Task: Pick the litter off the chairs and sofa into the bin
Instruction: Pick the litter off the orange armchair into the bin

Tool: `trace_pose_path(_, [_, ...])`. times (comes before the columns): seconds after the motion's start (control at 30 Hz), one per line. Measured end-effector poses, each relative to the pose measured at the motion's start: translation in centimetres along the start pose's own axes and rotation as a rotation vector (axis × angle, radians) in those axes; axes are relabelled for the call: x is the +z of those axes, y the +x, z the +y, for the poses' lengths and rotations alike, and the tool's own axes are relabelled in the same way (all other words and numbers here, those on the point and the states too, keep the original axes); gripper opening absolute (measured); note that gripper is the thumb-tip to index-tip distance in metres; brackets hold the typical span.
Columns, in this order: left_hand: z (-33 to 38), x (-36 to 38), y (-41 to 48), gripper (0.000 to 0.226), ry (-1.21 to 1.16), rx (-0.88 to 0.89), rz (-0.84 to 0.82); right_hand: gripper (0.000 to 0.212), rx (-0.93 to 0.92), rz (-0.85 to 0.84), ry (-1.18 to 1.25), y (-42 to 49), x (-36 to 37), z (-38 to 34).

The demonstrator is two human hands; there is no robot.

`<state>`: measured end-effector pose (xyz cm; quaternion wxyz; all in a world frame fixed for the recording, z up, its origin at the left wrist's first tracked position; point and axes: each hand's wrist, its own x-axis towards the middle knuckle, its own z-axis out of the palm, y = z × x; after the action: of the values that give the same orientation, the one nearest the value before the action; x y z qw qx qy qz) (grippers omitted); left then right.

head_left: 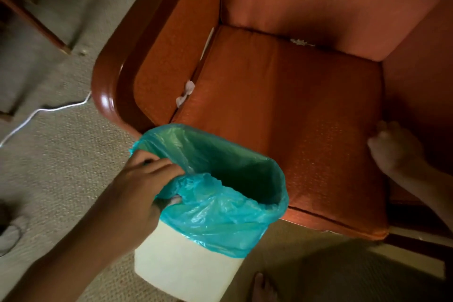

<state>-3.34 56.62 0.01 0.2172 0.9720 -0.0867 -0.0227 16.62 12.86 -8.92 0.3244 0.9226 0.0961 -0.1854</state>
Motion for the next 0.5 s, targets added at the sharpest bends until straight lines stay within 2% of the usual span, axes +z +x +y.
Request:
trace_pose_path(0.13, [0.0,-0.3,-0.1,0.059,-0.001,-0.028,-0.033,0.022,0.042,0.038,0.415,0.9,-1.5,0.7])
trace_pose_path(0.17, [0.1,-0.3,-0.1,0.061,-0.007,-0.027,-0.043,0.019,0.048,0.093,0.492,0.7,-3.1,0.5])
trace_pose_path(0.23, [0.1,-0.2,-0.1,0.061,-0.004,-0.027,-0.052,0.006,-0.032,0.238,0.738,-0.9,-7.1,-0.5])
trace_pose_path(0.27, [0.1,-0.1,-0.1,0.061,0.008,-0.029,-0.056,0.006,-0.081,0.253,0.895,-2.5,-9.5,-1.5])
trace_pose_path(0.33, [0.1,0.0,-0.2,0.061,0.021,-0.036,-0.064,0.005,-0.233,0.137,1.3,-6.2,-14.2,-4.0])
trace_pose_path(0.37, [0.1,0.0,-0.2,0.061,0.025,-0.042,-0.067,0.005,-0.342,0.08,1.394,-7.9,-15.8,-5.6])
trace_pose_path(0.43, [0.2,-0.1,-0.2,0.059,0.033,-0.051,-0.069,0.006,-0.544,-0.007,1.385,-10.4,-18.1,-8.6])
trace_pose_path(0.5, [0.1,-0.1,-0.3,0.057,0.032,-0.044,-0.082,0.012,-0.667,-0.132,1.309,-11.3,-18.5,-11.5])
